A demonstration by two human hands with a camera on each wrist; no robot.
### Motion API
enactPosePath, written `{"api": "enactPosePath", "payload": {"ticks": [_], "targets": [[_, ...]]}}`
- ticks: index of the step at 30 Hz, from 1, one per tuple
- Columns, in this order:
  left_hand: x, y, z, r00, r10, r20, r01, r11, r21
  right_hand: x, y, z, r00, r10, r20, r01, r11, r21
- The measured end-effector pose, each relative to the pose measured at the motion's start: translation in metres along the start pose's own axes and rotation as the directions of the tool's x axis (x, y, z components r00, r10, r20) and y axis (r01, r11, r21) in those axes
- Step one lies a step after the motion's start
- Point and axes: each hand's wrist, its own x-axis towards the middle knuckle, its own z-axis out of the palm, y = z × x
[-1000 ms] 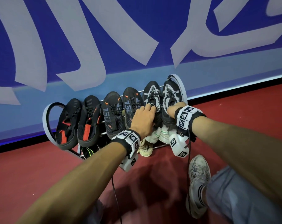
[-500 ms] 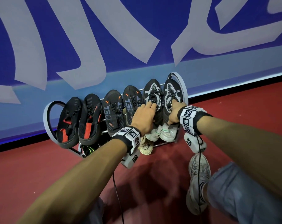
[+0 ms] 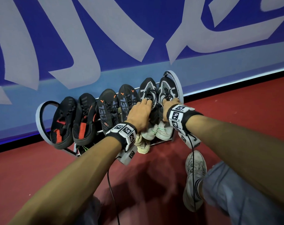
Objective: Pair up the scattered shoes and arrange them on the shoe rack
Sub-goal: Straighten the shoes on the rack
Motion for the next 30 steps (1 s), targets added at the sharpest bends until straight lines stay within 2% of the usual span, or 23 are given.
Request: {"api": "enactPosePath", "payload": {"ticks": [3, 7, 10, 14, 17, 24, 30], "targets": [[0.000, 0.002, 0.001, 1.000, 0.001, 0.005, -0.001, 0.999, -0.036, -0.006, -0.005, -0.001, 0.999, 0.017, 0.041, -0.018, 0.999, 0.044], [0.000, 0.001, -0.002, 1.000, -0.008, 0.000, 0.008, 0.994, -0.108, -0.009, -0.006, 0.002, 0.999, 0.040, 0.011, -0.040, 0.999, 0.035], [0.001, 0.002, -0.004, 1.000, 0.010, 0.017, -0.007, 0.989, -0.149, -0.006, -0.002, 0.003, 1.000, -0.021, -0.012, 0.021, 0.999, -0.028], [-0.002, 0.007, -0.003, 0.999, 0.033, 0.024, -0.028, 0.986, -0.161, 0.000, 0.006, -0.004, 0.989, -0.140, 0.050, 0.148, 0.971, -0.190], [-0.004, 0.005, -0.002, 0.999, 0.049, 0.021, -0.045, 0.988, -0.148, 0.001, 0.011, -0.007, 0.980, -0.197, 0.039, 0.200, 0.950, -0.239], [-0.005, 0.003, -0.001, 0.994, 0.098, -0.039, -0.104, 0.979, -0.176, 0.003, 0.008, -0.007, 0.981, -0.190, 0.027, 0.192, 0.962, -0.196], [-0.007, 0.002, 0.001, 0.993, 0.105, -0.056, -0.115, 0.969, -0.218, 0.002, -0.002, -0.002, 0.994, -0.111, 0.018, 0.113, 0.990, -0.080]]}}
